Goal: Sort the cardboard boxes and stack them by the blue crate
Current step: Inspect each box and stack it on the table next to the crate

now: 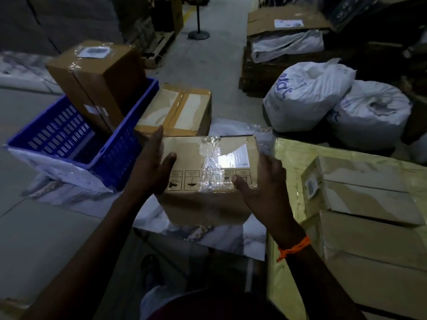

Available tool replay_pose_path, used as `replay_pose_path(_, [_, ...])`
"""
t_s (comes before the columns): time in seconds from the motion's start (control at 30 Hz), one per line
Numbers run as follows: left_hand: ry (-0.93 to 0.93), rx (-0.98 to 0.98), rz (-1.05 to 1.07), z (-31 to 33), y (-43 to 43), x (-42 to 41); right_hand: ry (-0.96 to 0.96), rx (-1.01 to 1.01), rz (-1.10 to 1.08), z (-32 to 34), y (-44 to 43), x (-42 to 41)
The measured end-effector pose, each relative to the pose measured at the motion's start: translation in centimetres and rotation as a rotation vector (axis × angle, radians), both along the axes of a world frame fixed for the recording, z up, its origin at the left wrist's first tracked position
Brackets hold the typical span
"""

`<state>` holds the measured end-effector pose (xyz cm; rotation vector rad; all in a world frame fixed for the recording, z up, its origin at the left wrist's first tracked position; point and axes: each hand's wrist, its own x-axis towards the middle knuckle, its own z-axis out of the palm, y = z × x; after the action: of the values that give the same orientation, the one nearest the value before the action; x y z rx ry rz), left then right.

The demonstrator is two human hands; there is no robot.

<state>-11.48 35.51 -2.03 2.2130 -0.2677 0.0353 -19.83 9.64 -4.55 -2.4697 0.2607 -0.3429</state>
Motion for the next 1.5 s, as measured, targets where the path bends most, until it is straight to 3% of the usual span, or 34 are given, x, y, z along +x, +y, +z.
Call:
replay_pose_path(0.07, [-0.164,0.404,-0.057,-0.3,-0.2,0.8,-0.018,-0.186,0.098,0.3,0.9,1.0])
replay_pose_path(0.13, [-0.19,0.626,-0.232,-0.6,-1.5,0.5,0.052,-0.316,0.23,0.8,1.9,2.1])
replay_pose_path(0.23, [-0.211,0.727,-0.354,-1.6,-3.1,-1.0,0.103,-0.414,0.328,0.7,3.1,3.1])
replay_pose_path(0.5, [-0.236,0.766,-0.346,-2.2,-3.2,-1.0,0.141,-0.493,0.341,0.1,2.9,3.6])
replay_pose_path(0.63, [-0.308,0.673,-0.363,-1.7,-2.8,-1.9,0.008,-0.449,0.341,-0.2,2.9,2.9])
replay_pose_path(0.8, [-0.478,0.66,-0.483,-1.8,-0.9,-3.3,-0.307,-0.437,0.546,-0.9,0.5,1.4])
replay_pose_path(0.97, [-0.539,0.604,-0.477,-2.9,0.0,-3.6,-0.392,-0.474,0.528,-2.4,-1.0,0.6])
replay_pose_path(1.13, [-0.538,0.582,-0.468,-3.5,0.1,-3.6,-0.343,-0.446,0.526,-2.7,-0.7,0.6])
replay_pose_path(1.23, [-0.458,0.474,-0.424,-3.4,-0.1,-3.7,-0.309,-0.383,0.547,-2.3,-0.9,0.5])
replay_pose_path(1.3, [-0.398,0.348,-0.314,-3.2,-0.5,-3.7,-0.269,-0.181,0.522,-1.6,-0.8,0.4])
replay_pose_path(1.43, [-0.171,0.128,-0.03,-2.0,-1.1,-2.8,-0.221,0.162,0.196,-0.1,-1.2,2.0])
replay_pose_path(1.5, [0.052,-0.141,-0.037,-0.7,-1.2,-2.4,-0.005,0.287,0.043,0.6,-2.2,3.5])
